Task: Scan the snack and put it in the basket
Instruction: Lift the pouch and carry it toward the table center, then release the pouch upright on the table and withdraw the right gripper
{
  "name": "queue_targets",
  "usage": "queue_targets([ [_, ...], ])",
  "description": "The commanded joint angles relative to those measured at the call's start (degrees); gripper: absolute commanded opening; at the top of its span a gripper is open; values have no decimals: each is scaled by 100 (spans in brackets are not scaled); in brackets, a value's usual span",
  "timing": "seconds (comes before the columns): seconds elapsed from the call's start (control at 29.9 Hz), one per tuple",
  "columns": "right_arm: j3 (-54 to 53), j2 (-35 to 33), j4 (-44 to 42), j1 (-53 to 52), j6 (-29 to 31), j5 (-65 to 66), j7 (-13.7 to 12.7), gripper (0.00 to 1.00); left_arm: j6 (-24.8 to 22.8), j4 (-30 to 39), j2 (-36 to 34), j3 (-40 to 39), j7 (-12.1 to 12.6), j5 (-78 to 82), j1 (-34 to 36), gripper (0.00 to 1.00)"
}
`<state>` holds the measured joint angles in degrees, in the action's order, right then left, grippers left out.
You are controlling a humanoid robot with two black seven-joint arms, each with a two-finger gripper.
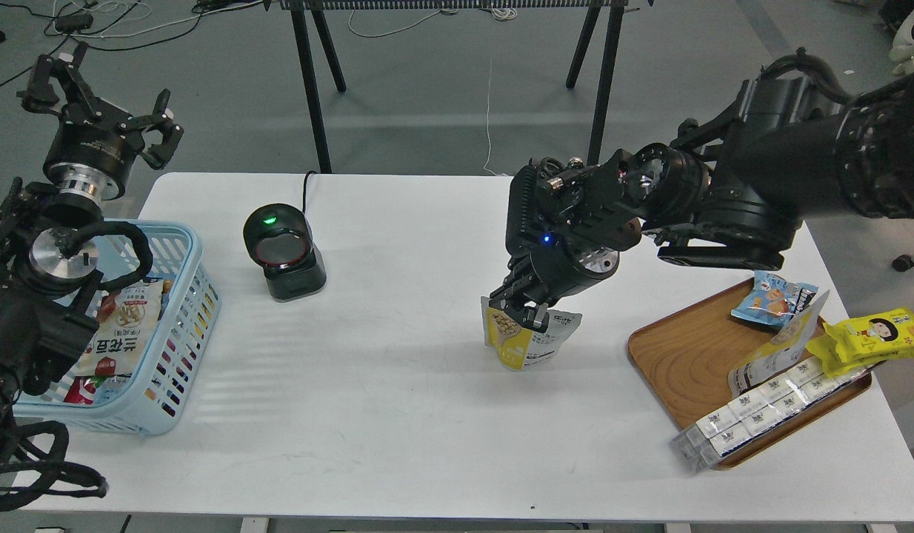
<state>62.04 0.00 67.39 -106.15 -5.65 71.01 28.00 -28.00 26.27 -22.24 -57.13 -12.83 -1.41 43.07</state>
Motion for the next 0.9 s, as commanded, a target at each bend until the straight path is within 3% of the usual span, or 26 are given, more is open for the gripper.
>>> queue_targets([
  [0.0,-34,0,81,-143,-16,-17,0,23,0,1,0,1,0,-9,9,99],
  [0.17,-481,0,283,-380,-7,-17,0,51,0,1,-17,9,9,0,26,99],
  [0.47,-1800,-1572,381,-267,81,-192,0,94,0,80,-307,342,219,88,228,99],
  [0.64,-2266,-2389,389,-73,90,-1141,0,97,0,81,-351,1422,255,97,843,99],
  [0.87,-2793,-3584,372,436,90,-2424,0,97,0,194,-378,2259,220,447,1660,99],
])
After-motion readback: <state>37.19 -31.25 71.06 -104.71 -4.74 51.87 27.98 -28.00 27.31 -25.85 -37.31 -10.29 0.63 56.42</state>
